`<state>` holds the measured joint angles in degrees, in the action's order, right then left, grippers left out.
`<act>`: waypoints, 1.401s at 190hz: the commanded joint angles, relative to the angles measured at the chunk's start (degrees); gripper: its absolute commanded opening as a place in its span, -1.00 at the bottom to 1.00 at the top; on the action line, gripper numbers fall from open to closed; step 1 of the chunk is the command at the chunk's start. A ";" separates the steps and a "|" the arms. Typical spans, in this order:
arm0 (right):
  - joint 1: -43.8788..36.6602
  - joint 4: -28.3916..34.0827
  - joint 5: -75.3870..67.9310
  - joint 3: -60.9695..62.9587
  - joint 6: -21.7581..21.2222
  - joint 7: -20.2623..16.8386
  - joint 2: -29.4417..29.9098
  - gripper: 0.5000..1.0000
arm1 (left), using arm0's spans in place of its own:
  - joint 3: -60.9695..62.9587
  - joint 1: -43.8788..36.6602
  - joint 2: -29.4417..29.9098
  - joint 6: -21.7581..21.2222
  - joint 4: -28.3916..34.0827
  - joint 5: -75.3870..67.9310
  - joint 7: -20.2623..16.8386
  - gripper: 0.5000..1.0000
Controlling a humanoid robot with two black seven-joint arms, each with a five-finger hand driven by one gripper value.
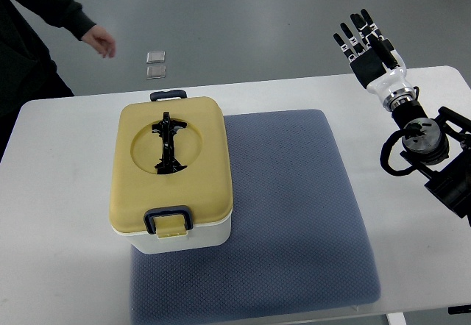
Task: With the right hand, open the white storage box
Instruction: 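Raise the right hand and swing it over the table toward the box, then reach the right hand down toward the black handle on the yellow lid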
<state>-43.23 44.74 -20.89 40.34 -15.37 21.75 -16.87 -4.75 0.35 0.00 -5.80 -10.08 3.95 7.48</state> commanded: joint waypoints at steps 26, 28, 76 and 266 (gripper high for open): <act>-0.01 0.00 0.06 0.00 -0.02 -0.04 0.00 0.72 | -0.08 0.00 0.00 -0.09 -0.03 0.09 0.08 1.00; -0.09 0.00 0.06 0.00 -0.02 -0.04 0.00 0.72 | -0.08 0.00 0.00 -0.09 -0.03 0.09 -0.01 1.00; -2.82 0.44 11.22 -0.17 -1.51 -0.48 -1.06 0.72 | -0.08 0.00 0.00 0.00 -0.03 0.00 -0.01 1.00; -40.26 16.26 83.11 -46.49 16.77 13.25 -5.10 0.70 | -0.17 -0.26 0.00 0.26 -0.29 0.00 -0.01 1.00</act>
<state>-84.61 61.01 61.46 -6.12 -0.20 34.96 -23.00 -4.90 0.13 0.00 -5.65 -10.45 3.95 7.45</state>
